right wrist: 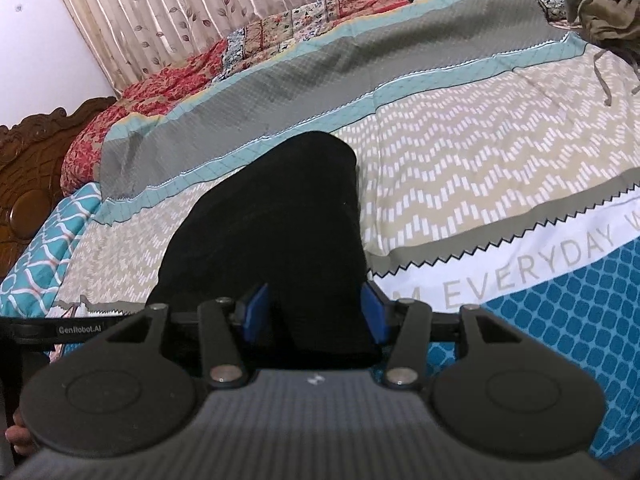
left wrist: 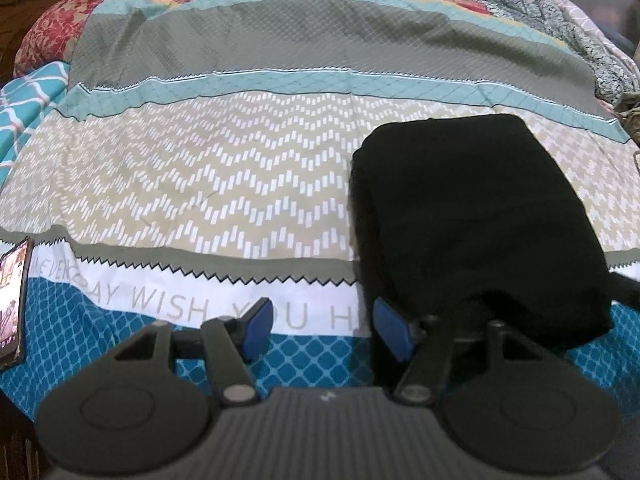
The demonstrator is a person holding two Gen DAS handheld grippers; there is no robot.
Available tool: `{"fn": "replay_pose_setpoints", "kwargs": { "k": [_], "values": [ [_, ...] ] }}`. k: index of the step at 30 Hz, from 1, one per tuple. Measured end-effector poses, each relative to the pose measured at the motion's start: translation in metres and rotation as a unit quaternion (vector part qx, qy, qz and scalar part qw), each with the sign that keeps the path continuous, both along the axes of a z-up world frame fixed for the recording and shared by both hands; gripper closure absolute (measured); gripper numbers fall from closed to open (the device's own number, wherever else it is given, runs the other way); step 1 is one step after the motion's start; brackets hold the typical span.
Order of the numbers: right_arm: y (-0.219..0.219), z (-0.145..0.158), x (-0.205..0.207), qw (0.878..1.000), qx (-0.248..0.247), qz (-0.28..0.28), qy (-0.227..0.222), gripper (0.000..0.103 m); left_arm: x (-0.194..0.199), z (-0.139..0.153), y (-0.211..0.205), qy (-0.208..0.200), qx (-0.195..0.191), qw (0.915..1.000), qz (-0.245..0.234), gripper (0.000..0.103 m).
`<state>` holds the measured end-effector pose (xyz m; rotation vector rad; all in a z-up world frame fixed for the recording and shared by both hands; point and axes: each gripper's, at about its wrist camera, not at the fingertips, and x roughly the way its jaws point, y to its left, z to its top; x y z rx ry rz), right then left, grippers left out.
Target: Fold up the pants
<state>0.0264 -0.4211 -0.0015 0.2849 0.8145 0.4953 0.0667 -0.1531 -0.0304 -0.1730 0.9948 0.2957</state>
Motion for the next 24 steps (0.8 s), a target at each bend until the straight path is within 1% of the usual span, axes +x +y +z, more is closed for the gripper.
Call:
{"fn": "replay_pose_setpoints", "kwargs": {
  "k": [7,12,15,17,19,21,22,24],
  "values": [
    [-0.004,-0.004,0.002,1.0,0.006,-0.015,0.014,0.048,0.002,-0.007,0.006,0.013,0.0,0.9999,0.006,0.045],
    [-0.011,-0.009,0.007,0.999,0.018,-0.02,0.035,0.044,0.003,-0.012,0.01,0.02,0.0,0.9998,0.009,0.042],
    [-0.013,-0.018,0.011,0.998,0.022,-0.018,0.063,0.041,0.004,-0.016,0.013,0.028,-0.004,0.9995,0.011,0.041],
    [-0.013,-0.027,0.014,0.995,0.035,-0.013,0.094,0.036,0.005,-0.02,0.016,0.034,-0.009,0.9993,0.014,0.04],
    [-0.016,-0.037,0.015,0.991,0.055,-0.017,0.124,0.032,0.006,-0.025,0.018,0.04,-0.015,0.9989,0.017,0.037],
    [-0.022,-0.04,0.015,0.988,0.079,-0.023,0.134,0.029,0.006,-0.029,0.02,0.042,-0.017,0.9987,0.022,0.028],
    [-0.026,-0.04,0.016,0.985,0.095,-0.026,0.14,0.026,0.005,-0.03,0.021,0.043,-0.015,0.9987,0.024,0.026],
    [-0.036,-0.043,0.017,0.979,0.131,-0.036,0.154,0.023,0.005,-0.031,0.024,0.044,-0.015,0.9985,0.028,0.017]
  ]
}}
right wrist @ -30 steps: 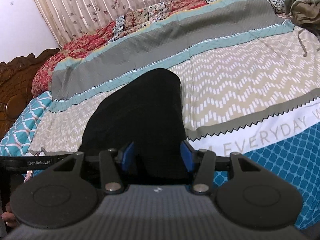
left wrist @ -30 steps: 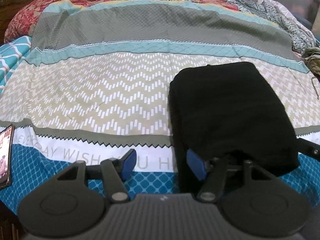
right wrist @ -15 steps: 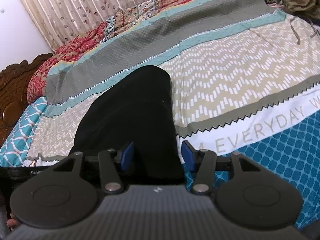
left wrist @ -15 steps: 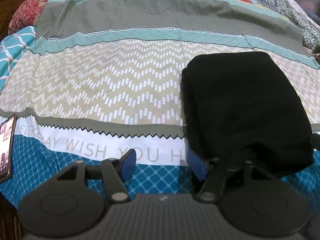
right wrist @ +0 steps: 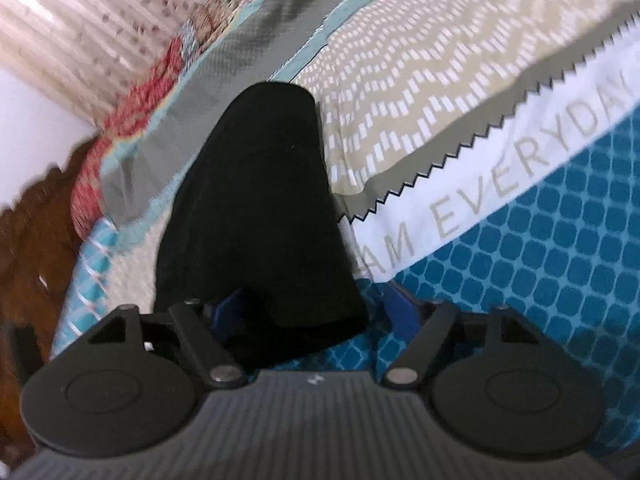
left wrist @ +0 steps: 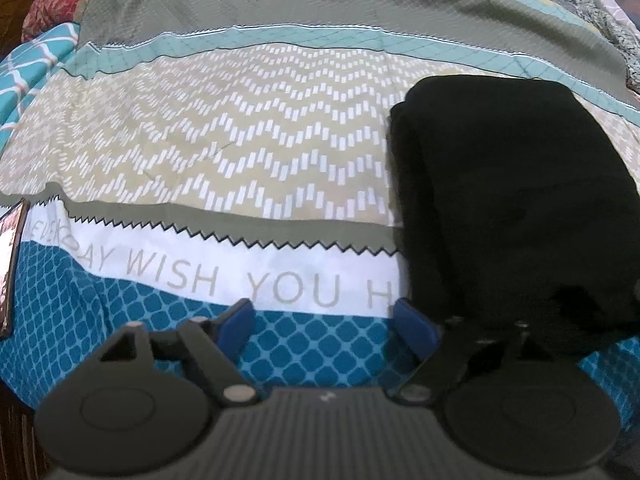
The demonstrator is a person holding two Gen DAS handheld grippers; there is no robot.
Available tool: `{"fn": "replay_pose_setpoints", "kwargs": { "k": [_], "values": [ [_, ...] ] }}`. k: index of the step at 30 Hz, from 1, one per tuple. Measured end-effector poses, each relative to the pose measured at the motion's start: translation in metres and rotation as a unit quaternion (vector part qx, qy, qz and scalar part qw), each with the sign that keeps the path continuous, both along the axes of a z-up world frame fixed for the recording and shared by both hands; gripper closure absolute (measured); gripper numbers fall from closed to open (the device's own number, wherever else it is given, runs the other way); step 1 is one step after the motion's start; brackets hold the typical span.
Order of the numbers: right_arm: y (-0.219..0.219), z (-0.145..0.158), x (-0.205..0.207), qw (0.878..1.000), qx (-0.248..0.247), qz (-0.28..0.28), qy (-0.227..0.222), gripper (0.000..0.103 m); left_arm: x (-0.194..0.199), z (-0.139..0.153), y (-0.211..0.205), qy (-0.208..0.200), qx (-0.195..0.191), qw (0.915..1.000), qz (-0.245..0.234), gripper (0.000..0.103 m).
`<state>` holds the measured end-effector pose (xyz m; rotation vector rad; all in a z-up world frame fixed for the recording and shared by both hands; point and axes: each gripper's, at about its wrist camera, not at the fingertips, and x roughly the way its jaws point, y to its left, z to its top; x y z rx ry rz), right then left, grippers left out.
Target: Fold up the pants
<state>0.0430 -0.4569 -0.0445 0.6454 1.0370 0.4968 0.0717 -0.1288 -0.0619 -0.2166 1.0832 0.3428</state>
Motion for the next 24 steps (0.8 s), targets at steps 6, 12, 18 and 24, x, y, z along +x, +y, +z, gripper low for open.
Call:
{"fn": "replay_pose_setpoints", "kwargs": {
  "k": [6,12,18,24],
  "values": [
    [-0.003,0.002,-0.007,1.0,0.021,-0.009,0.008,0.02,-0.001,-0.005,0.008,0.007,-0.005,0.9999,0.015,0.002],
    [-0.004,0.003,-0.004,1.0,0.021,-0.005,-0.001,0.014,-0.001,-0.009,0.013,0.007,-0.011,0.9998,0.014,0.0],
    [-0.003,0.0,-0.001,0.999,0.036,-0.015,-0.006,0.01,-0.001,-0.01,0.015,0.004,-0.016,0.9998,0.01,0.0],
    [0.002,0.001,-0.004,0.999,0.036,-0.018,-0.012,0.007,-0.005,-0.009,0.012,-0.013,-0.008,0.9998,0.013,0.0]
  ]
}}
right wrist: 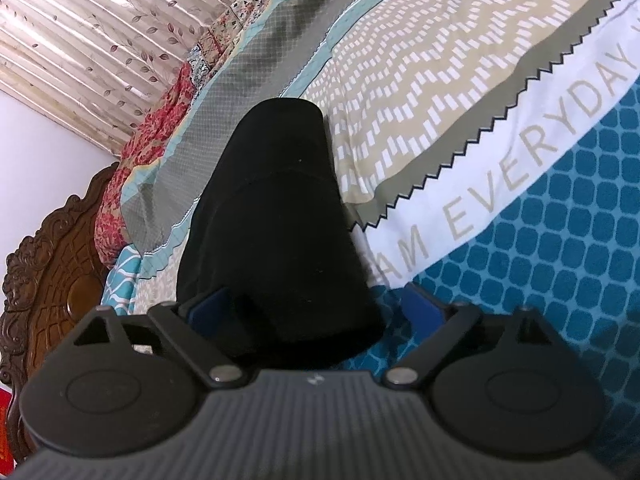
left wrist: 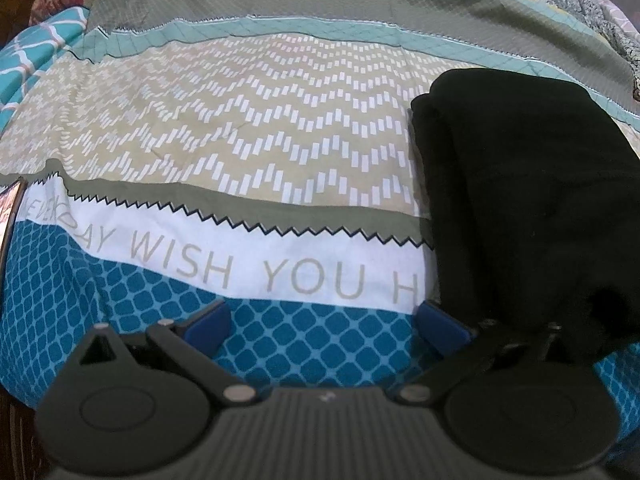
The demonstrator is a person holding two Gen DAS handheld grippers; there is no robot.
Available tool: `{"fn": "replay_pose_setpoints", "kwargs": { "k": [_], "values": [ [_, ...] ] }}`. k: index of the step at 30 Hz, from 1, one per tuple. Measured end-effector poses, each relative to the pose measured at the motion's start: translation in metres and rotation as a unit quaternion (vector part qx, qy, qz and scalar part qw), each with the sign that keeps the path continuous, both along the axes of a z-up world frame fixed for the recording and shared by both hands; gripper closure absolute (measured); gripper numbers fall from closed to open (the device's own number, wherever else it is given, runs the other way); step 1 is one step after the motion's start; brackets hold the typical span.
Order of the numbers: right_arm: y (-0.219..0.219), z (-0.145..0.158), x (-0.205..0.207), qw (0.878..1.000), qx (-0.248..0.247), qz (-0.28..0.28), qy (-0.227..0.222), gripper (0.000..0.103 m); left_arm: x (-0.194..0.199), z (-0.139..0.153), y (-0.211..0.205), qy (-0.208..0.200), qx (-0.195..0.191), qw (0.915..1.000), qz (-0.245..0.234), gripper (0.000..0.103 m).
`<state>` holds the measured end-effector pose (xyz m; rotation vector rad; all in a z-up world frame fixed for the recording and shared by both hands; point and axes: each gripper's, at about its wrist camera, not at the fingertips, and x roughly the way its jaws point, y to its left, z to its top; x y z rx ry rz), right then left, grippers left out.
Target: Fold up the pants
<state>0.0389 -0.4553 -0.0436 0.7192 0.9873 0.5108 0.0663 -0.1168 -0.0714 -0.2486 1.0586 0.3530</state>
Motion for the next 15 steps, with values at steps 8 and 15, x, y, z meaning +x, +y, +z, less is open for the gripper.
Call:
{"fn": "replay_pose_setpoints", "kwargs": {
  "k": [8,15],
  "values": [
    [-0.003,-0.0003,0.0053,1.0,0.014,0.012,0.001,0.001,-0.0012,0.0008,0.0027,-0.005,-0.011,0.9999,0.005,0.0],
    [-0.0051,-0.0007,0.006,1.0,0.013,0.015,-0.002,0.001,-0.0029,0.0009,0.0016,-0.009,-0.01,0.9999,0.004,0.0]
  ]
}}
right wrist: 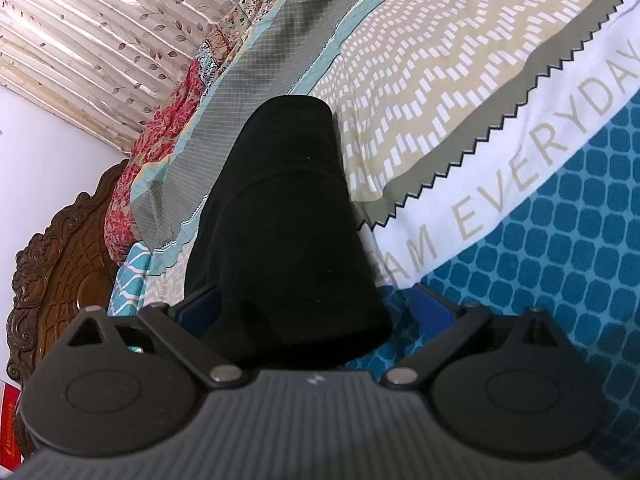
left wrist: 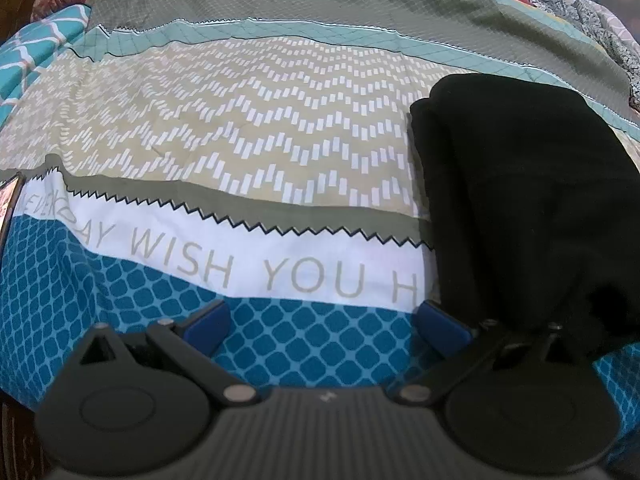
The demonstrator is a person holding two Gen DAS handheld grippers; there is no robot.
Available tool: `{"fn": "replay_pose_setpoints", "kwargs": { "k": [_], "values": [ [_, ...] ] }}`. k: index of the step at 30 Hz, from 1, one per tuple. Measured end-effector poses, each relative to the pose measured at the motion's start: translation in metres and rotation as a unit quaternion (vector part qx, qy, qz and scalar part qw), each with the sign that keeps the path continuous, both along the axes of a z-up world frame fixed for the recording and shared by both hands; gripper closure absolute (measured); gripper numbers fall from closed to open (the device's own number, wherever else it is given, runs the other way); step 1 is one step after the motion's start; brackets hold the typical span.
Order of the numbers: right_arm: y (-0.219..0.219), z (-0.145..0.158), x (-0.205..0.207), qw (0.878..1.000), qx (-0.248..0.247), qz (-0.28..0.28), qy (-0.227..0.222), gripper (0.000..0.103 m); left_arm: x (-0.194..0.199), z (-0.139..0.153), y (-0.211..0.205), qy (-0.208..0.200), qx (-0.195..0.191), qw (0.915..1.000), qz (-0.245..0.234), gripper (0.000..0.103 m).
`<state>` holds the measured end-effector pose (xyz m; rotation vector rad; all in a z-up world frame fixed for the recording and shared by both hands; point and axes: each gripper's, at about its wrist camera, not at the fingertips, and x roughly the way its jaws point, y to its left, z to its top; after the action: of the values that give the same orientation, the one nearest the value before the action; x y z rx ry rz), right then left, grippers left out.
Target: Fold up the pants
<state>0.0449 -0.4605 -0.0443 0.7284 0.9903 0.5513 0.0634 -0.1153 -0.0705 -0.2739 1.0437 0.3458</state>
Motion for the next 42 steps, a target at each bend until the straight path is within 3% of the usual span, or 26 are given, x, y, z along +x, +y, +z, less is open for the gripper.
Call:
{"fn": "replay_pose_setpoints", "kwargs": {
  "k": [21,25,27,30,32,34,39,42],
  "values": [
    [0.013,0.001,-0.004,0.999,-0.027,0.022,-0.028,0.0,0.003,0.005,0.005,0.017,0.004,0.9997,-0.016,0.0],
    [0.012,0.002,-0.001,0.999,-0.028,0.037,-0.02,0.0,-0.006,0.022,0.014,-0.012,0.002,0.9999,-0.005,0.0],
    [0.011,0.002,0.0,0.999,-0.024,0.038,-0.016,0.0,-0.009,0.032,0.021,-0.03,-0.022,0.9993,0.002,0.0],
    [0.003,0.008,0.002,1.0,-0.015,0.022,-0.009,0.0,-0.011,0.045,0.034,-0.061,-0.092,0.9939,0.002,0.0],
    [-0.003,0.017,0.002,0.999,-0.019,0.004,-0.035,0.001,-0.006,0.048,0.04,-0.08,-0.14,0.9869,-0.009,0.0],
    [-0.008,0.029,0.004,0.998,-0.021,0.0,-0.067,0.007,0.005,0.047,0.039,-0.084,-0.171,0.9815,-0.022,0.0],
    [-0.008,0.038,0.027,0.995,-0.03,0.021,-0.092,0.018,0.039,0.031,0.02,-0.065,-0.193,0.9769,-0.065,0.0],
    [0.0,0.033,0.042,0.993,-0.041,0.043,-0.103,0.02,0.052,0.015,0.011,-0.045,-0.222,0.9709,-0.077,0.0]
  ]
}}
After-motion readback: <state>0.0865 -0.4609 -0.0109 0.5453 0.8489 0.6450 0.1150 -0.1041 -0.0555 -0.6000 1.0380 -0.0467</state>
